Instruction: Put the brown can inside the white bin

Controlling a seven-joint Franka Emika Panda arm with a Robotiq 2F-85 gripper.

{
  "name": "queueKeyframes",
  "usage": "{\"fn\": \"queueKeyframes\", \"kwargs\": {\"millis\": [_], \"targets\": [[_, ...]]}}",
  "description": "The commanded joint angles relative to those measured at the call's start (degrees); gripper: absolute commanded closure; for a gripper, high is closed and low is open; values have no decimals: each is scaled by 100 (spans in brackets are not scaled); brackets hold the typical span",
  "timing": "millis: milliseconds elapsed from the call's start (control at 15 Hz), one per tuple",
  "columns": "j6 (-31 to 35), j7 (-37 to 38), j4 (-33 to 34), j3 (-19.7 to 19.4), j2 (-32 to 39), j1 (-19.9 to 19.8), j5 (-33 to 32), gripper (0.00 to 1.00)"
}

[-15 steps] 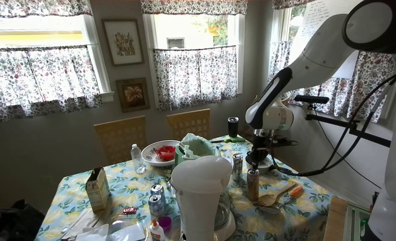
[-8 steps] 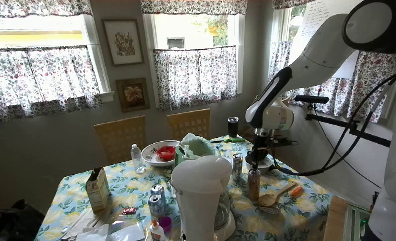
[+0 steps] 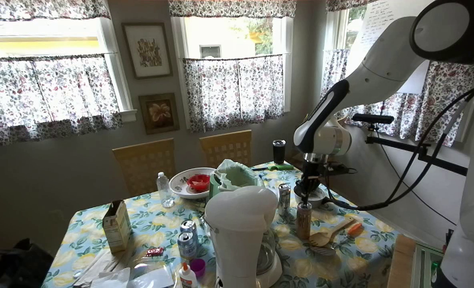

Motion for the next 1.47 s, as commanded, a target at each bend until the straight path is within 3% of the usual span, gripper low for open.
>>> {"fn": "queueKeyframes", "kwargs": {"millis": [0, 267, 533, 600, 667, 1000, 1400], "targets": [[43, -245, 58, 109, 29, -106, 219, 92], [45, -268, 65, 103, 22, -118, 218, 53], [47, -367, 78, 109, 38, -130, 203, 29], [44, -430, 82, 114, 47, -135, 204, 37], [25, -520, 86, 121, 49, -143, 206, 36], [3, -810, 97, 143, 50, -174, 204, 57], [-7, -991, 97, 161, 50, -158, 189, 56]]}}
